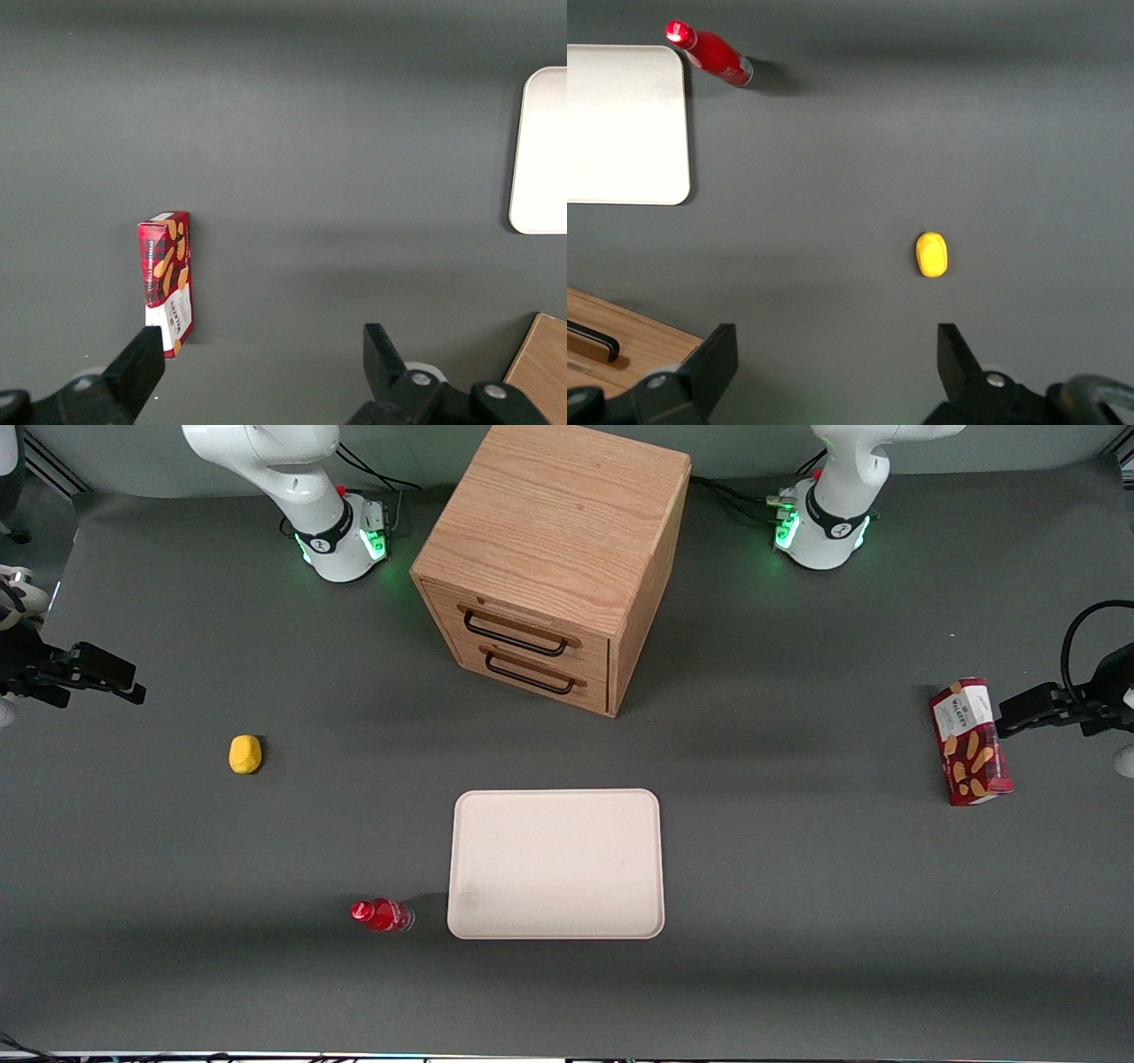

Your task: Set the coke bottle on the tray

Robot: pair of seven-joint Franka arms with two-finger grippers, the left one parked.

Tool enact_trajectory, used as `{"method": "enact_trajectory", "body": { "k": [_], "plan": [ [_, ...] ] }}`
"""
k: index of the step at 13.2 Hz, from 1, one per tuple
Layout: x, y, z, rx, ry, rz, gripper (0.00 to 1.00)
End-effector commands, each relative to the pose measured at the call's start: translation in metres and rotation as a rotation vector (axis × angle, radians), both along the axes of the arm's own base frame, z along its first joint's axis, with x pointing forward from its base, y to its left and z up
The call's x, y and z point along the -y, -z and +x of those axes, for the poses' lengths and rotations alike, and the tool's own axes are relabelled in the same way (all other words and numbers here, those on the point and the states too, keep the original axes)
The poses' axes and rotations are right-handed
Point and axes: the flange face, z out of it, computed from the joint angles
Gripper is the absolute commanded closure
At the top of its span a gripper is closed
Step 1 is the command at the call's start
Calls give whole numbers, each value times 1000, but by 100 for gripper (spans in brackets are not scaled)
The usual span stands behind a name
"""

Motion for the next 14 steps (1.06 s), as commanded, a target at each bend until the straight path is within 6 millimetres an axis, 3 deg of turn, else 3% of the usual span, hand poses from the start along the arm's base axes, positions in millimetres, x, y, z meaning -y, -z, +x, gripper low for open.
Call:
{"method": "enact_trajectory", "body": {
  "k": [1,2,3,4,7,9,10,14],
  "plan": [
    [-28,-9,-5,8,-17,14,0],
    [-49,-16,2,27,-40,13,0],
    [-57,-16,16,37,-5,18,0],
    [-70,-12,27,37,30,24,0],
    [-140,5,62,48,-13,-29,0],
    [-169,8,74,50,-9,-23,0],
    [-177,13,78,45,-11,-19,0],
    [-175,36,103,44,-6,0,0]
  ]
}}
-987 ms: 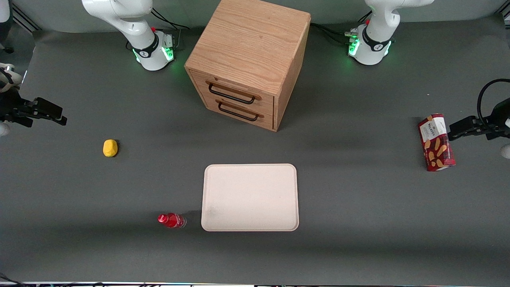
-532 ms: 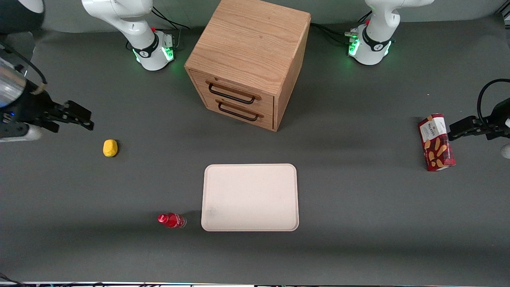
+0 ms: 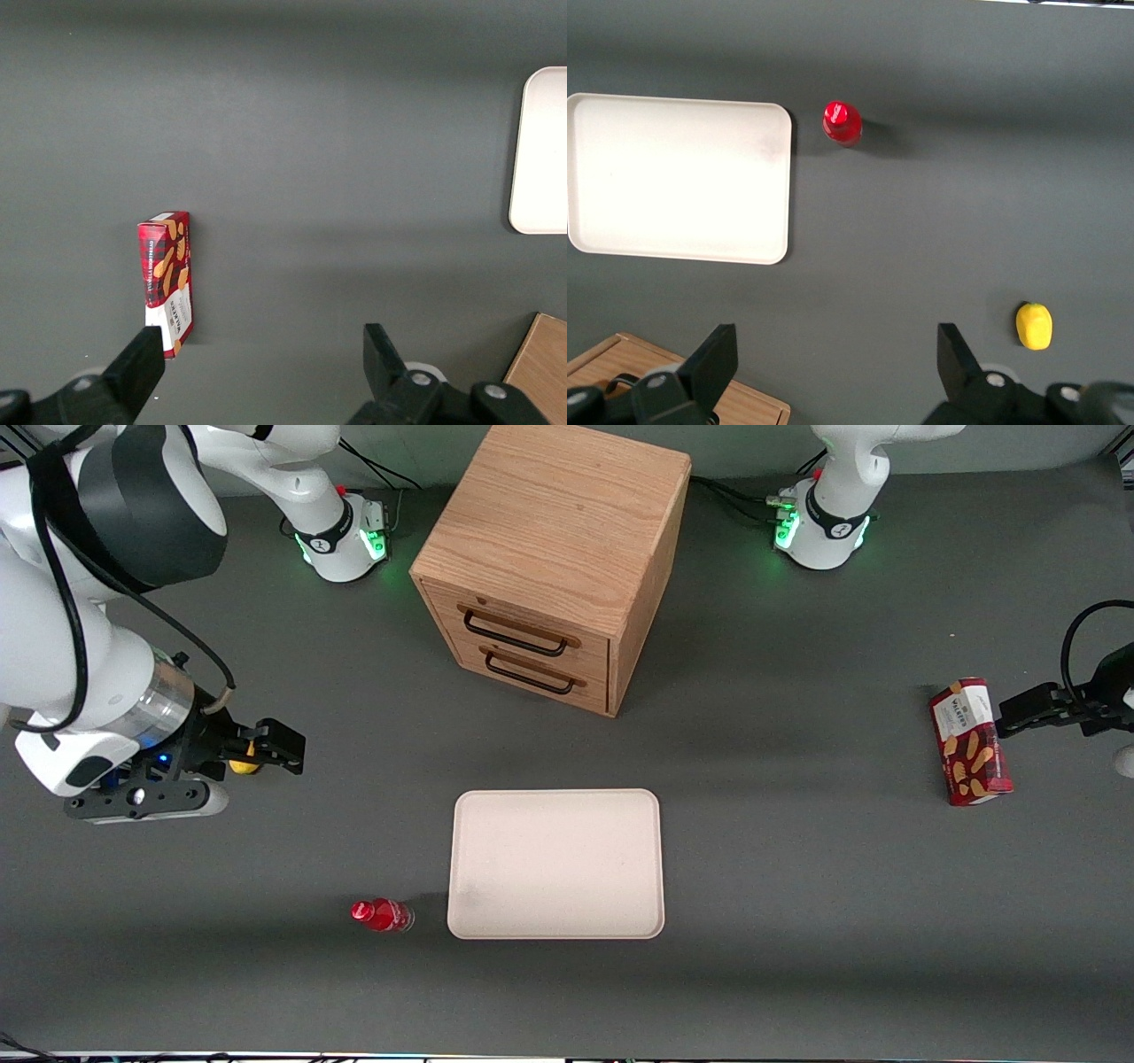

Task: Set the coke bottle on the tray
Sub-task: 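Move the open right gripper down to the red Coca-Cola bottle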

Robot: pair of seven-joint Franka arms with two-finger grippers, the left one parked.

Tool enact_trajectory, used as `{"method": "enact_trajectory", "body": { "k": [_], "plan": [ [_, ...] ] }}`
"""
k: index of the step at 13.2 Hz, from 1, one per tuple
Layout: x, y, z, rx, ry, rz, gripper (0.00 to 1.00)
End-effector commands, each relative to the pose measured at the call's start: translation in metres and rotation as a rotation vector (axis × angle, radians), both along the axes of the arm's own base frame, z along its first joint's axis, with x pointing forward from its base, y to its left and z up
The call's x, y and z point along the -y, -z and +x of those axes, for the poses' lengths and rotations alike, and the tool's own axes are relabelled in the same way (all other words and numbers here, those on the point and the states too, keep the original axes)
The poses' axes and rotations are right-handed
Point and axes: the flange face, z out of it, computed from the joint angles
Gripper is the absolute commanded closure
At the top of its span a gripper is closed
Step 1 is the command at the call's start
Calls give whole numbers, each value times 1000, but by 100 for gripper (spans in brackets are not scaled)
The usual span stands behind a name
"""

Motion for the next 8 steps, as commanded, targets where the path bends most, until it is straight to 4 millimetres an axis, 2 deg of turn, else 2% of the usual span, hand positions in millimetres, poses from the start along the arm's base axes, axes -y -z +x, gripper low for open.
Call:
{"method": "enact_trajectory", "body": {
  "k": [1,8],
  "plan": [
    [5,18,29,-3,28,8,0],
    [2,92,89,136,34,61,0]
  ]
}}
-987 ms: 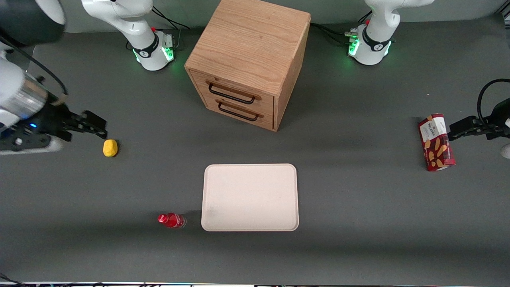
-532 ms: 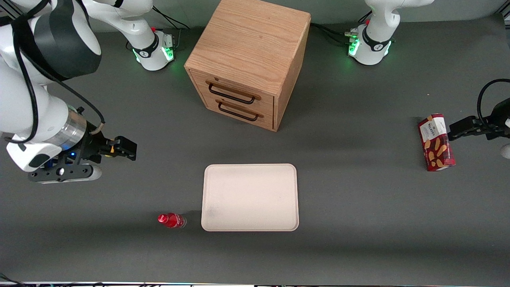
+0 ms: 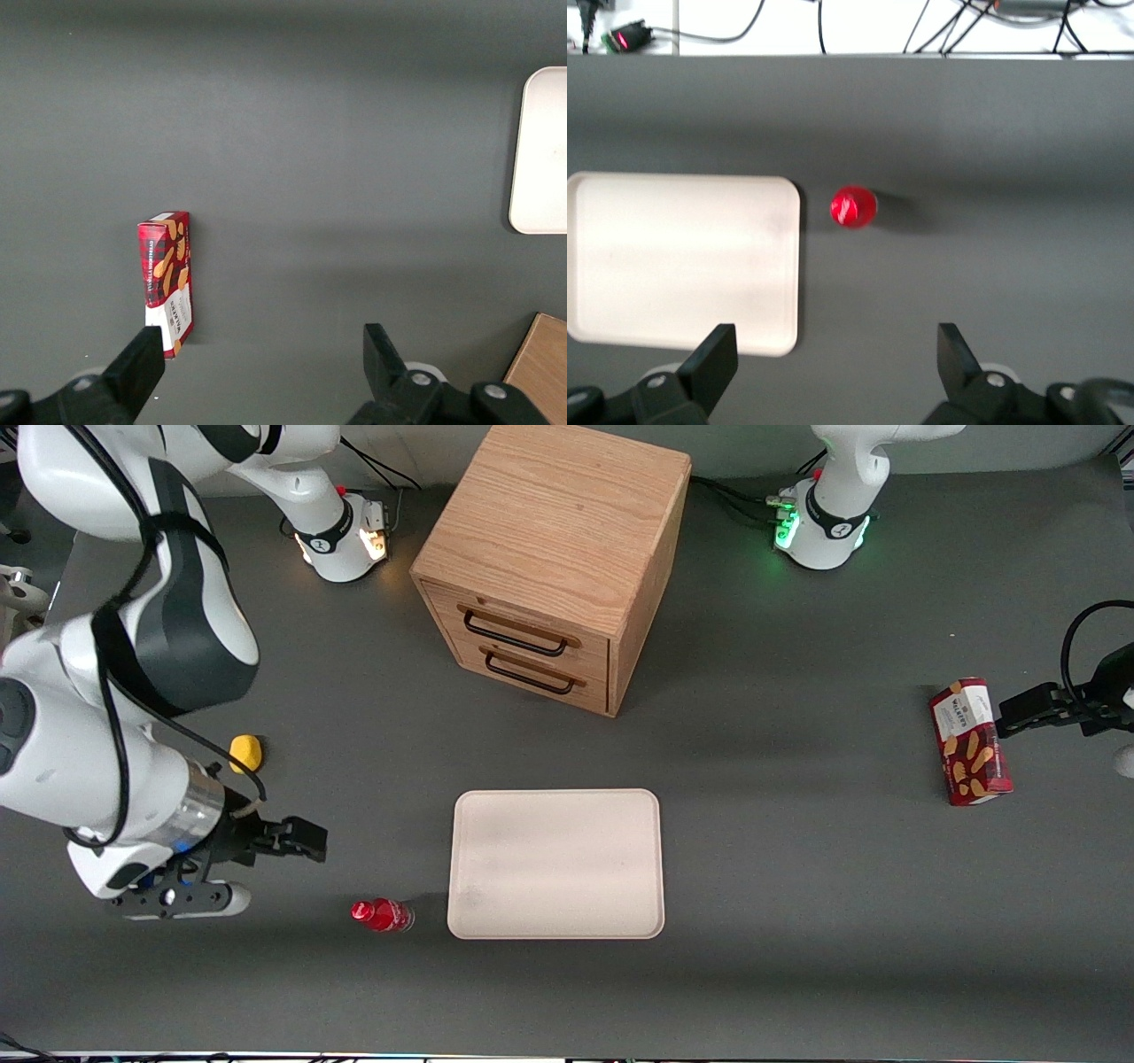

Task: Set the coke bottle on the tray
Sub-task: 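Move the open right gripper down to the red Coca-Cola bottle, then close the right gripper around the red Coca-Cola bottle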

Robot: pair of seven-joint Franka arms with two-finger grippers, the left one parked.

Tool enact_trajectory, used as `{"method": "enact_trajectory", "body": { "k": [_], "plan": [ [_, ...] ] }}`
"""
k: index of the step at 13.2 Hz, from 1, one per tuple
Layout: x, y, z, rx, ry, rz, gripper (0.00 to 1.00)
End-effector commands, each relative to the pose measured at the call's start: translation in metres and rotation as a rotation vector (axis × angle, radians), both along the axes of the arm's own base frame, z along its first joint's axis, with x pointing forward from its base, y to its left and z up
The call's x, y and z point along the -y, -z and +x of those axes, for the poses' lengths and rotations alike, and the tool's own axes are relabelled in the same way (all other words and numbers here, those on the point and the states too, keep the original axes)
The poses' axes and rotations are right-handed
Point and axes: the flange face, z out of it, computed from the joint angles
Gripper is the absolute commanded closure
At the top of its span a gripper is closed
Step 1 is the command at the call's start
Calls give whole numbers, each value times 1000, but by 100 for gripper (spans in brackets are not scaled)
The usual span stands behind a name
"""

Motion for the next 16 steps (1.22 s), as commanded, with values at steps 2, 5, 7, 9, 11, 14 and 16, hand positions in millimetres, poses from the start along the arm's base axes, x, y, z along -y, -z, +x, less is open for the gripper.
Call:
{"method": "enact_trajectory", "body": {
  "k": [2,5,7,9,11,14,16],
  "plan": [
    [-3,17,19,66,-26,-29,0],
    [-16,26,17,58,-48,-38,0],
    [-18,48,20,28,-53,-41,0],
    [-20,76,24,-6,-54,-44,0],
    [-20,99,30,16,-63,-64,0],
    [-23,131,34,54,-80,-87,0],
    [-24,146,35,51,-84,-84,0]
  ]
}}
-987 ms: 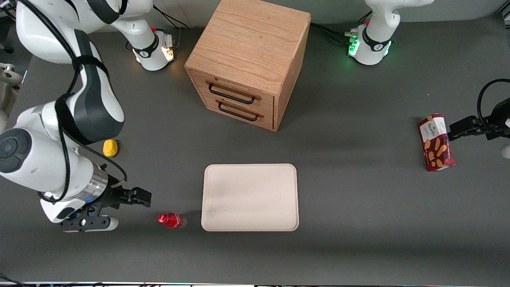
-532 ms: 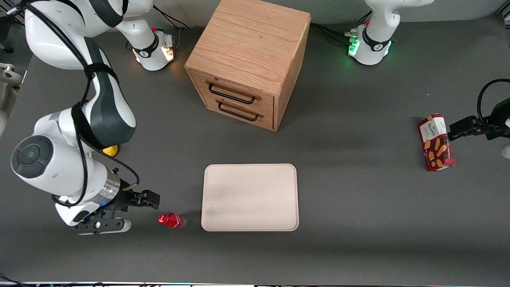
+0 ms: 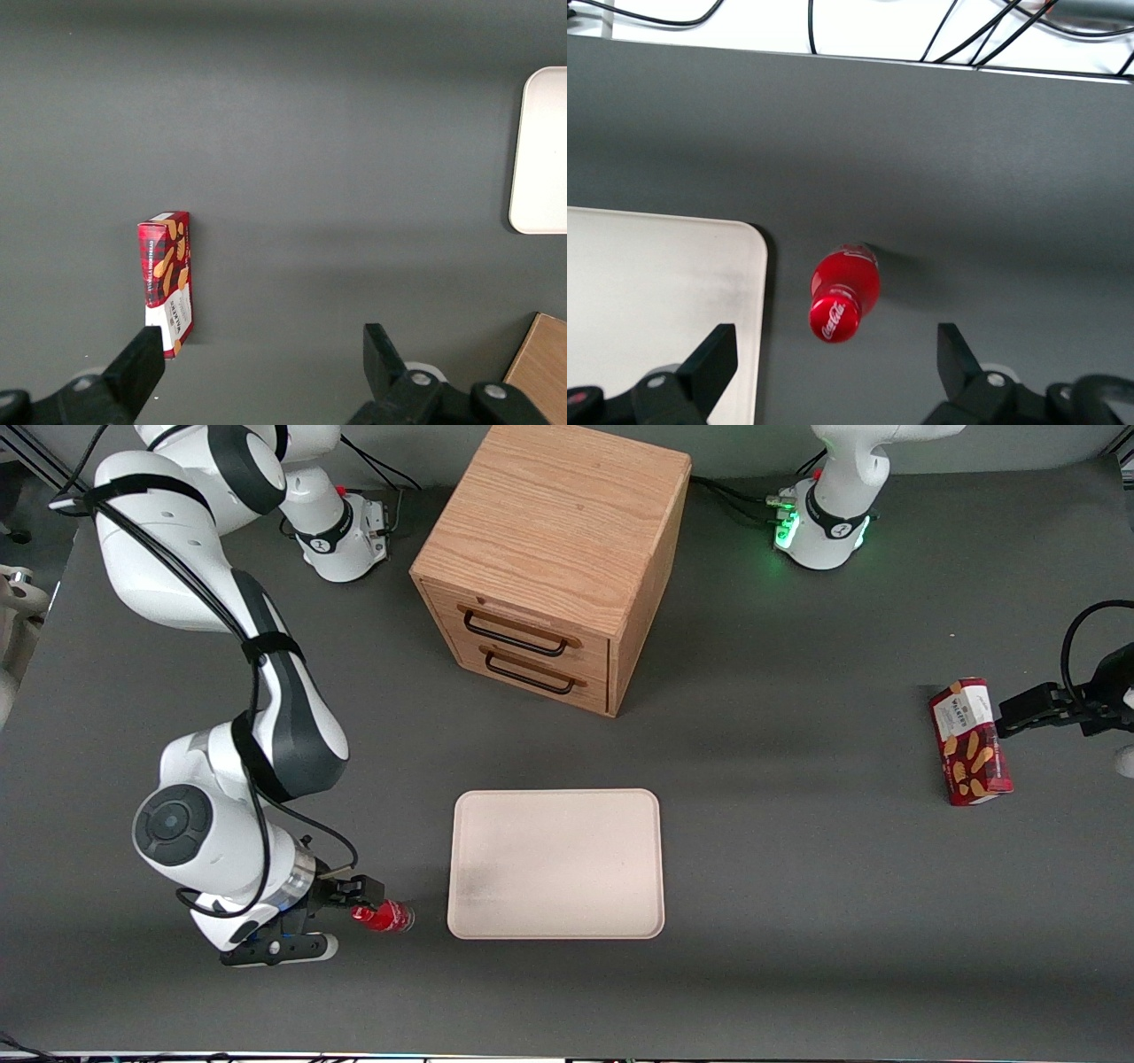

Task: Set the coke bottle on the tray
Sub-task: 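Close the right gripper around the red Coca-Cola bottle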

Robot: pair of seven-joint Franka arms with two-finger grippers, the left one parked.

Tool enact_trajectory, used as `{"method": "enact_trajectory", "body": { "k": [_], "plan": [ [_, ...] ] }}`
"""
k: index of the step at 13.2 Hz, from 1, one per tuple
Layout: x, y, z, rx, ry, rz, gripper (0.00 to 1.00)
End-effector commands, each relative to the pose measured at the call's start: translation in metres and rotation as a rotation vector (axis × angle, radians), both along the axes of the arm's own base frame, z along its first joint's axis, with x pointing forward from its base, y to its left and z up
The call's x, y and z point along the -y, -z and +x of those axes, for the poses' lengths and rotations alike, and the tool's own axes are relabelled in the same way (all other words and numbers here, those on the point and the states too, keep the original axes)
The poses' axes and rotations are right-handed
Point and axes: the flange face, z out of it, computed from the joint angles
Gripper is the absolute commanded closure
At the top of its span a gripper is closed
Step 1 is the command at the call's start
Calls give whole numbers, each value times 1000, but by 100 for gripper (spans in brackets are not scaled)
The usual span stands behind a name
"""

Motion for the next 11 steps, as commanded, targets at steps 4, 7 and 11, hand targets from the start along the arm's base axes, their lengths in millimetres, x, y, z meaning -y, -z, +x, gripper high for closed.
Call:
{"method": "enact_trajectory", "body": {
  "k": [4,7,11],
  "plan": [
    [-1,22,3,20,-27,-17,0],
    [1,27,5,22,-22,-17,0],
    [1,39,4,18,-15,-18,3]
  ]
}}
